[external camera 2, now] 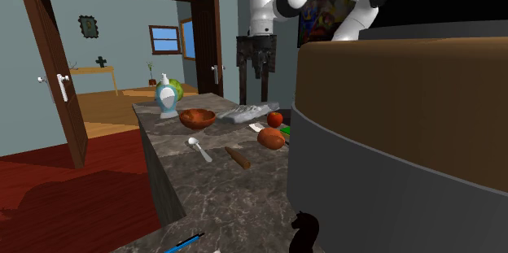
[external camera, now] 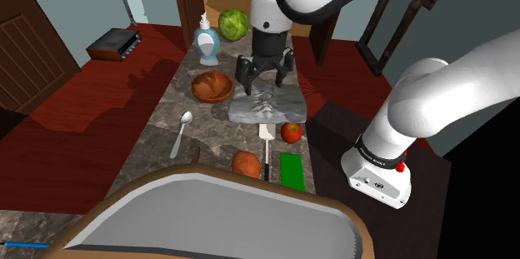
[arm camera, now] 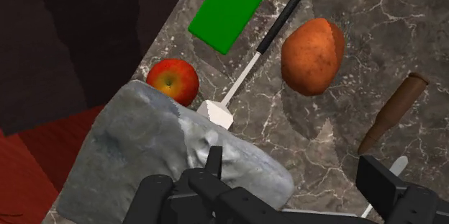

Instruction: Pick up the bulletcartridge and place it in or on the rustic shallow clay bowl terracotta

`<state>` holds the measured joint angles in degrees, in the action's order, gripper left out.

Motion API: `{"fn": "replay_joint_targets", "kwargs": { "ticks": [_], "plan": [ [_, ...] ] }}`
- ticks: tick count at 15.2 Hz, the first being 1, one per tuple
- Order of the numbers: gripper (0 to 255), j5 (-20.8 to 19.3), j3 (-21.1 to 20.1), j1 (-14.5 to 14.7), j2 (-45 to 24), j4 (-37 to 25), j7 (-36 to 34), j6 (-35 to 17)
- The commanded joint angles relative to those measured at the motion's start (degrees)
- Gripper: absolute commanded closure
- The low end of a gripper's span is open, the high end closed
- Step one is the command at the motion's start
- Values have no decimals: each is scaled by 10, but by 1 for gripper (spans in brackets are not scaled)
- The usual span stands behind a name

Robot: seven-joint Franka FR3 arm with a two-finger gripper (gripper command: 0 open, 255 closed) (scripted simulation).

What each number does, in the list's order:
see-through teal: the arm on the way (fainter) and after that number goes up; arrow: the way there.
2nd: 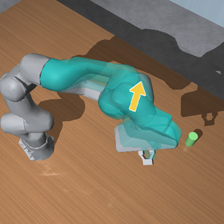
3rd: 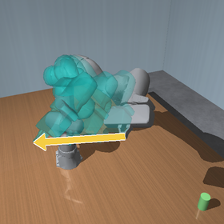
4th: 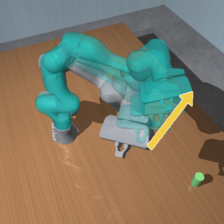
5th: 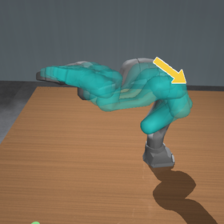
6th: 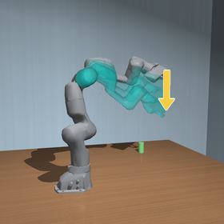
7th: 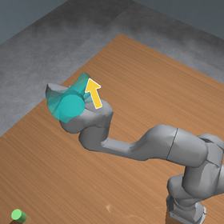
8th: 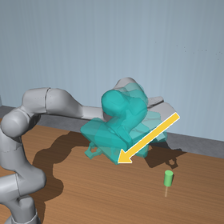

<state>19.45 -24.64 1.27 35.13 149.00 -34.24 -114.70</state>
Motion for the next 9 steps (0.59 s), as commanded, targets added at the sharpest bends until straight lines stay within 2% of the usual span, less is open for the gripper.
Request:
{"fn": "replay_joint_targets", "kwargs": {
  "ticks": [1, 5, 9],
  "plan": [
    [0, 9, -33, -2, -28, -2, -46, -31],
    [0, 4, -104, -22, -112, -27, -144, -96],
    [0, -43, -177, -57, -216, -66, -262, -160]
  ]
}}
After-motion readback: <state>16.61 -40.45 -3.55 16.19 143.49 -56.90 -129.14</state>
